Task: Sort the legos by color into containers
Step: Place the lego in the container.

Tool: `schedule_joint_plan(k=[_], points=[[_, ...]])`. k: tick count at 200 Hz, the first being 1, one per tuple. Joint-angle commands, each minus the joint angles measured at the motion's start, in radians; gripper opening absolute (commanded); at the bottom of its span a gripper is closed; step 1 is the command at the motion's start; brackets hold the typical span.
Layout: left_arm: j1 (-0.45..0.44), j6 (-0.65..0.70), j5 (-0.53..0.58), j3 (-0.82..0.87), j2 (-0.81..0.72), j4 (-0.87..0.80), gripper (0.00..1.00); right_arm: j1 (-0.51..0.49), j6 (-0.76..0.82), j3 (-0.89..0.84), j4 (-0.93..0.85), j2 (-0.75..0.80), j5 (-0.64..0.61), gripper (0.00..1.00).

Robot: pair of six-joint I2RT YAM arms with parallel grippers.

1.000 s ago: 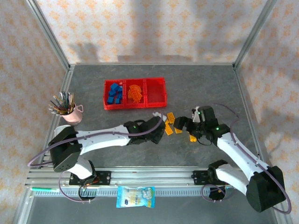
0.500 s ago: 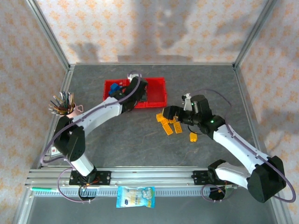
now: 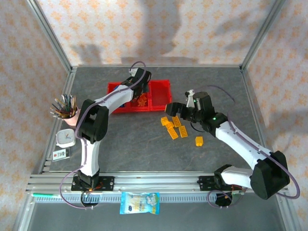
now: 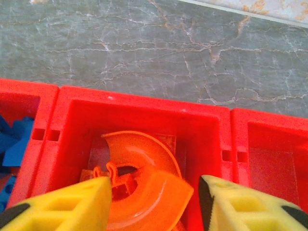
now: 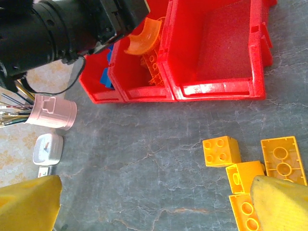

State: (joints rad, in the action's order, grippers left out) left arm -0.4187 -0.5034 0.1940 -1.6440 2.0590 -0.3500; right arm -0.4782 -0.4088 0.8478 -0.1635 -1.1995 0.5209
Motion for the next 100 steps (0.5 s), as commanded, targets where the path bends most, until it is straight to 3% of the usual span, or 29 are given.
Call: schedule_joint_plan(k=[1,43,100], points=[[-0.003,0.009,0.033,-0.037,-0.048,-0.036,0.56,-0.005,0.032,0.028,-0.003,0.001,-0.035,1.00],[-0.035,-0.040,-0.061,0.093,-0.209,-0.091,0.59,-0.004,0.038,0.024,-0.083,0.013,-0.106,1.00],[-0.219,-0.241,-0.089,0.262,-0.356,-0.215,0.64,0.065,0.006,-0.072,-0.119,0.046,-0.076,1.00]])
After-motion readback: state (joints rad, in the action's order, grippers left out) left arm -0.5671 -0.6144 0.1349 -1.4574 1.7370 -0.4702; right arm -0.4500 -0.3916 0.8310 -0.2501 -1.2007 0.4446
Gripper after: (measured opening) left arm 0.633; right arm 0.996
